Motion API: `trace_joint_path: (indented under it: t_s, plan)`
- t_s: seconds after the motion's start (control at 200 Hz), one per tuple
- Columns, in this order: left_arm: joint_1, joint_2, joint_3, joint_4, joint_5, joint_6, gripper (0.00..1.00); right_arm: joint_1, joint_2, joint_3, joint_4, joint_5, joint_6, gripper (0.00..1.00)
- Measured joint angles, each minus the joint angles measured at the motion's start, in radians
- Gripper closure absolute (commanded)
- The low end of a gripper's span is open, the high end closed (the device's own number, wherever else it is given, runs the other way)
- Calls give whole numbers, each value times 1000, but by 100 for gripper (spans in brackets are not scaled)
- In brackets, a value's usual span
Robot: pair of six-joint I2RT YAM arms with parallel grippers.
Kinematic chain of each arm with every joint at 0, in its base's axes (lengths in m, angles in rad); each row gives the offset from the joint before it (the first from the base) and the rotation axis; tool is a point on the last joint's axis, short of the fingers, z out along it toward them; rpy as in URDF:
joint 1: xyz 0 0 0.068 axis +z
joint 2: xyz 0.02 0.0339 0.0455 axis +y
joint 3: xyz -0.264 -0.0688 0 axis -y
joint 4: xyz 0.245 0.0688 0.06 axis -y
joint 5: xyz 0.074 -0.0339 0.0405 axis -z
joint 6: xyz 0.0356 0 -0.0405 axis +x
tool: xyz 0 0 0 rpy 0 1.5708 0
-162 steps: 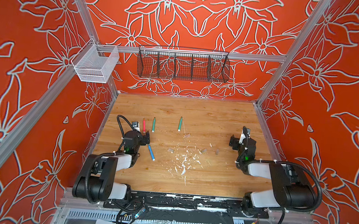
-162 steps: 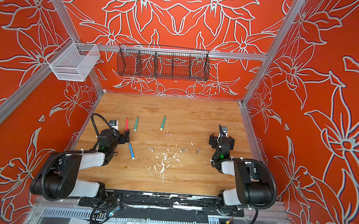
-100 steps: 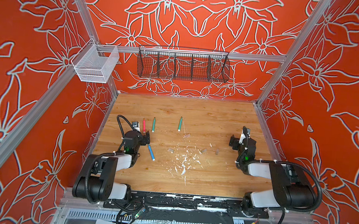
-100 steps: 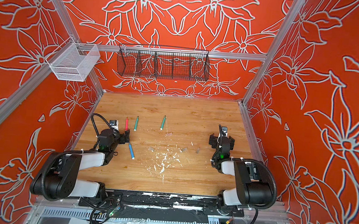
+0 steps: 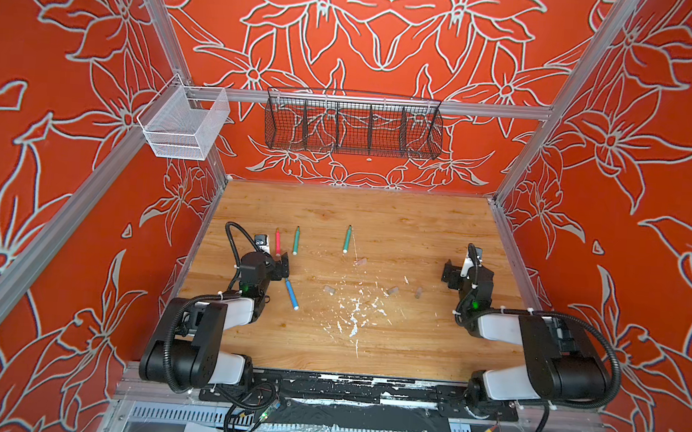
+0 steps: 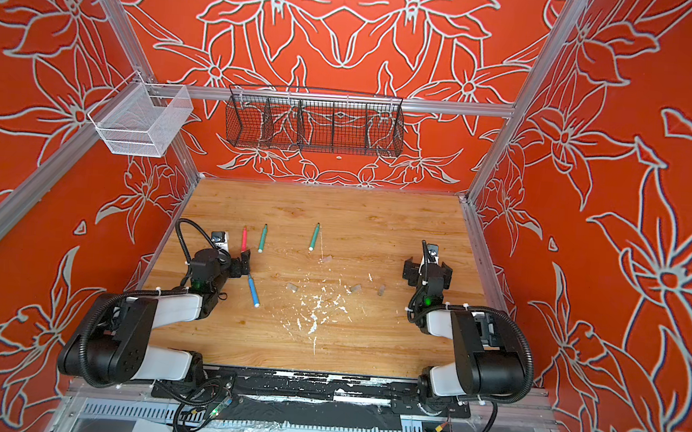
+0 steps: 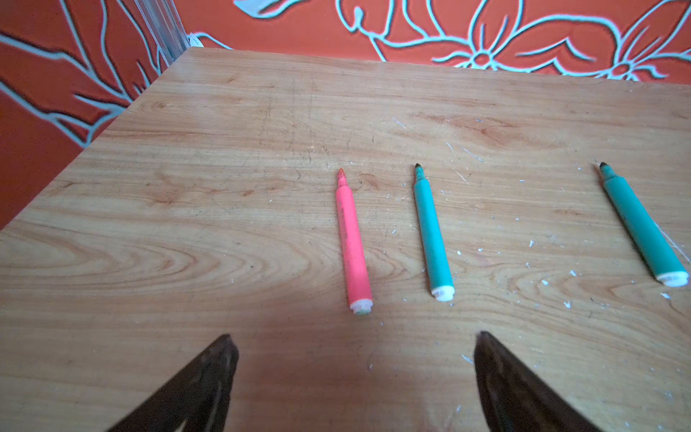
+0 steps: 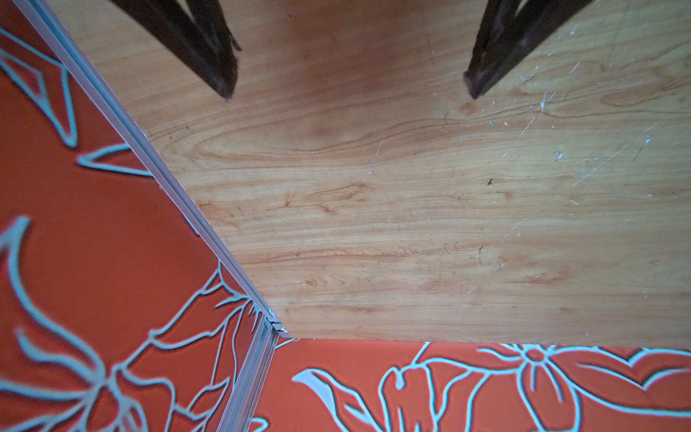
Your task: Insert the pens into the pen caps
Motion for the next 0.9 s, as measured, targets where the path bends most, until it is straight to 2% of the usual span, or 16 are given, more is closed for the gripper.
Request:
trace_joint_path:
  t_s: [0.505,0.585,0.686,0.771,0.806,0.896]
  plan:
    - [0,0,0,0,-4,0,4,0,0,0,0,0,0,3]
    - [-12,-31,29,-98,-27,2,4,0,-6,4,-21,-8,-1,3]
    - [-25,-113,171,-306,-42,8,4,2,-45,66,-174,-8,-4,3]
    - [-47,-214,298,-408,-54,-2,4,8,-85,225,-389,-6,16,3]
    - [-55,-258,348,-441,-64,-29,4,11,-99,301,-483,-3,52,3]
    - [-64,-368,502,-570,-82,-192,4,10,-128,557,-787,13,280,2]
